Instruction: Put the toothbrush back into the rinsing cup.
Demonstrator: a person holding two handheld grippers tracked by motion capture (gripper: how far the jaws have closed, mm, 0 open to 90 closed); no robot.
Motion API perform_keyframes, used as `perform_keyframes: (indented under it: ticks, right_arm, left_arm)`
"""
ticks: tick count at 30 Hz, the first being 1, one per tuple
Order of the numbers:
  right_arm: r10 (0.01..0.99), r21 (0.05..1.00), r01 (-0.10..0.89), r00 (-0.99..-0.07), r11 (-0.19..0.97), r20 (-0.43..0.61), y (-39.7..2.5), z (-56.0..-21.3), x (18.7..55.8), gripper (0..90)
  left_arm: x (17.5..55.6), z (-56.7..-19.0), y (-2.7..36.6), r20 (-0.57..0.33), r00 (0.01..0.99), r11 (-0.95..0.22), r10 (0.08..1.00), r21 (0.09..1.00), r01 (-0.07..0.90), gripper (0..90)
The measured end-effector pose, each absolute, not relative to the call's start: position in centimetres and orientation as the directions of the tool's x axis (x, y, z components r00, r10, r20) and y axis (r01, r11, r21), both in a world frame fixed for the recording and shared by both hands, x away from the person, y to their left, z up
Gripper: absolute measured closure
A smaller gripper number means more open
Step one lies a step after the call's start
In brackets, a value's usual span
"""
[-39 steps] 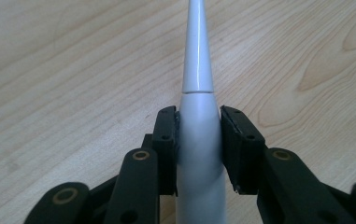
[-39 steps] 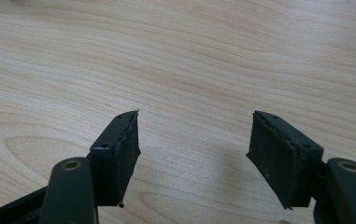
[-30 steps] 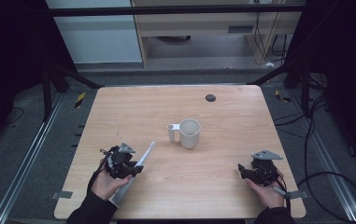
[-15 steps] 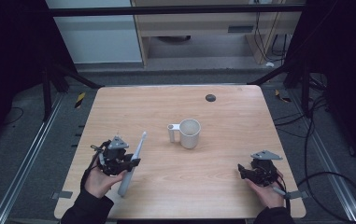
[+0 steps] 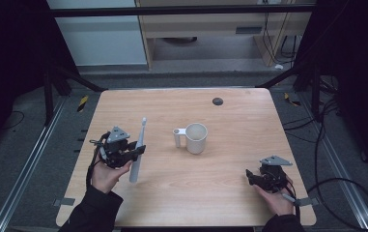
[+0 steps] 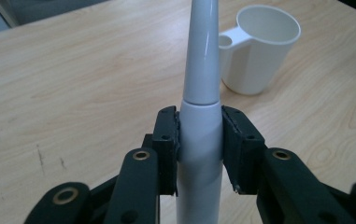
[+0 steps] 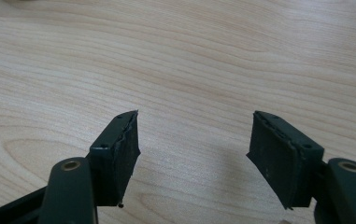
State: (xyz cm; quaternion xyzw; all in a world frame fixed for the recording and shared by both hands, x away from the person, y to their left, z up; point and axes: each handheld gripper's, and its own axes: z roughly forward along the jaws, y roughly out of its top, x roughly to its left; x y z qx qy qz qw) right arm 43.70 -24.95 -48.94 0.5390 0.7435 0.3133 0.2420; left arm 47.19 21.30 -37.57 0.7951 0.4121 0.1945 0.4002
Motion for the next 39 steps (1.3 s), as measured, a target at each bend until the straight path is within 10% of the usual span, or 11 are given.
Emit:
perform_keyframes:
  ticks: [39]
  right_arm:
    - [0.947, 0.733, 0.638, -0.321, 0.236, -0.026, -24.6, -49.3, 44.0, 31.3]
  left_arm:
    - [53.9, -32.7, 14.2, -0.050, 0.589, -0.160, 0.807, 0.941, 0.298, 67.2]
